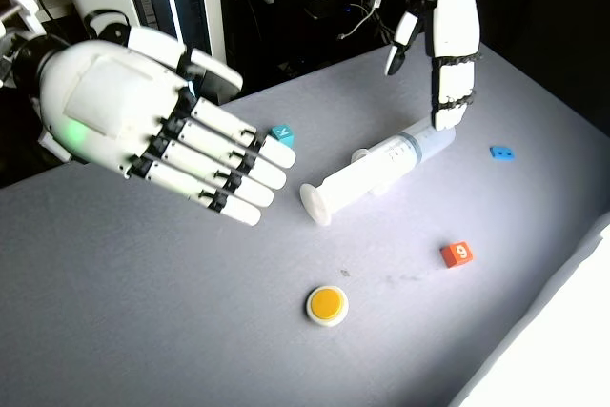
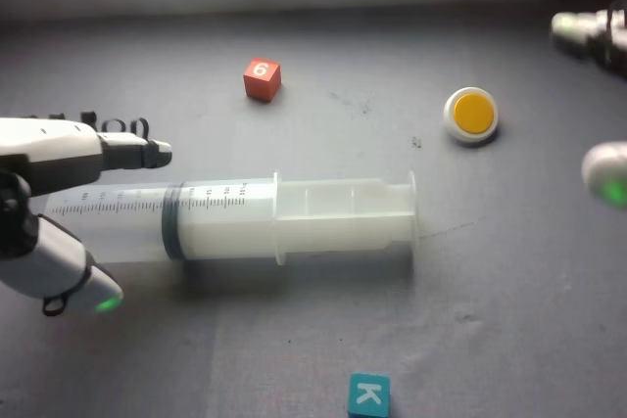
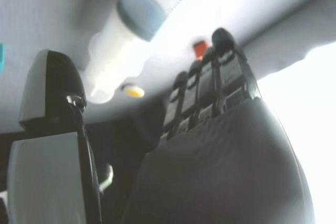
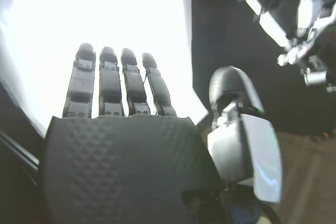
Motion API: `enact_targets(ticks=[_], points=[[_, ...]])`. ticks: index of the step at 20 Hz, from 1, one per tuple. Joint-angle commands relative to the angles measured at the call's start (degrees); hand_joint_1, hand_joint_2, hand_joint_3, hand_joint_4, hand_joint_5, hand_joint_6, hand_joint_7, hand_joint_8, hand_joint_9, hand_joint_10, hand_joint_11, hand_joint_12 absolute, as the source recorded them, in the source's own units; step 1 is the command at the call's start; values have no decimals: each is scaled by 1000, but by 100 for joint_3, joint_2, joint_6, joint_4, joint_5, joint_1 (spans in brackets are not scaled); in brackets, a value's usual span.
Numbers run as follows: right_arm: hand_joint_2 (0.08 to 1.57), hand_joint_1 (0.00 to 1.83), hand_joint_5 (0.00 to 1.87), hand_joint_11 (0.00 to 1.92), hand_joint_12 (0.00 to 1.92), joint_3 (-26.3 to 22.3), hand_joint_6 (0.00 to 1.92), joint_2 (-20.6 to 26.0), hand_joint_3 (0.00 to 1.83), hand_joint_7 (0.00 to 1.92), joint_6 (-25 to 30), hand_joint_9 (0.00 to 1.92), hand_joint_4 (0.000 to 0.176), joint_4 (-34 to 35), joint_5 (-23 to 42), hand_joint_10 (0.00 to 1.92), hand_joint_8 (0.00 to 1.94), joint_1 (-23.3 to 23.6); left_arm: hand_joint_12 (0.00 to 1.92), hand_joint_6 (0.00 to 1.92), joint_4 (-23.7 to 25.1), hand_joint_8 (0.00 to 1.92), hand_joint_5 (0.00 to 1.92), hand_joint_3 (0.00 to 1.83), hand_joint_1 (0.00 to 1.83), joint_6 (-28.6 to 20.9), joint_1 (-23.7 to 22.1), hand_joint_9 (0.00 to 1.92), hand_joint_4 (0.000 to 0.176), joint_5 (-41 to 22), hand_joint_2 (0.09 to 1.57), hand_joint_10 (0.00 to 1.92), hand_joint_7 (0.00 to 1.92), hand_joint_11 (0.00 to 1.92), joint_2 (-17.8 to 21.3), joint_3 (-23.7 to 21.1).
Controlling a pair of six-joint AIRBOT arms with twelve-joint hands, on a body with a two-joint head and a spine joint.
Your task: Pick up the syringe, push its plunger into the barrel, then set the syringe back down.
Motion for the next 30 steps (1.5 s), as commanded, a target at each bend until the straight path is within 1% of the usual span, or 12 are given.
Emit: enact_targets(ticks=[1, 2, 4, 10, 11, 12, 13, 15, 17, 25, 26, 30], points=[[1226, 2, 0, 0, 0, 11, 0, 5, 0, 0, 29, 0, 0, 65, 681, 0, 0, -10, 273, 11, 127, 0, 48, 0, 1219, -11, -50, 0, 0, -198, 1038, 0, 0, 0, -73, 69], [1228, 5, 0, 0, 0, 19, 0, -23, 0, 0, 23, 0, 0, 116, 746, 0, 0, -88, 318, 7, 127, 0, 48, 0, 1193, -18, -50, 10, 0, -163, 1037, 3, 0, 0, -173, 147], [1222, 5, 0, 0, 0, 47, 0, -122, 0, 0, -20, 0, 0, 120, 952, 0, 0, -149, 287, 0, 127, 0, 1, 0, 1179, -19, 2, 1, 0, -139, 1037, 0, 0, 0, -344, 313], [1226, 2, 0, 0, 0, 47, 0, -247, 0, 0, -78, 0, 0, 149, 1272, 0, 0, -165, 264, 0, 132, 0, 0, 3, 1153, -35, 18, 0, 0, -74, 1046, 0, 0, 0, -852, 760], [1224, 11, 0, 0, 0, 47, 0, -287, 0, 0, -135, 0, 0, 161, 1395, 0, 0, -178, 178, 0, 132, 0, 0, 8, 1151, -46, 27, 0, 0, -44, 1060, 0, 0, 0, -935, 813], [1223, 14, 0, 0, 0, 47, 0, -328, 0, 0, -197, 0, 0, 182, 1476, 0, 0, -188, 229, 0, 121, 0, 0, 4, 1144, -72, 40, 0, 0, -26, 1057, 0, 0, 0, -1005, 856], [1197, 59, 0, 0, 0, 46, 0, -356, 0, 0, -252, 0, 0, 214, 1498, 0, 0, -188, 135, 0, 103, 0, 0, 0, 1137, -74, 59, 0, 0, 22, 1050, 0, 0, 0, -1067, 880], [1200, 4, 0, 0, 0, 46, 0, -385, 0, 0, -299, 0, 0, 253, 1499, 0, 0, -188, 101, 0, 59, 0, 0, 0, 1139, -84, 104, 0, 0, 52, 1040, 0, 0, 0, -1185, 940], [1202, 33, 0, 0, 0, 46, 0, -389, 0, 0, -297, 0, 0, 322, 1517, 0, 0, -187, 48, 0, 48, 0, 0, 6, 1113, -92, 147, 0, 0, 159, 1062, 0, 0, 0, -1314, 1019], [1219, 33, 0, 0, 0, 46, 0, -409, 4, 0, -279, 0, 0, 497, 1393, 0, 0, -182, 40, 0, 48, 0, 0, 0, 1121, -110, 382, 0, 0, 176, 1047, 0, 0, 0, -1672, 1279], [1213, 44, 0, 0, 0, 46, 0, -416, 1, 0, -279, 0, 0, 497, 1363, 0, 0, -183, 114, 0, 49, 0, 0, 0, 1124, -111, 399, 0, 0, 170, 1041, 0, 0, 0, -1705, 1311], [1233, 1, 0, 0, 0, 49, 0, -419, 9, 0, -269, 0, 0, 511, 1376, 0, 0, -185, 120, 0, 50, 0, 0, 0, 1124, -117, 535, 0, 0, 56, 1045, 0, 0, 0, -2009, 1597]])
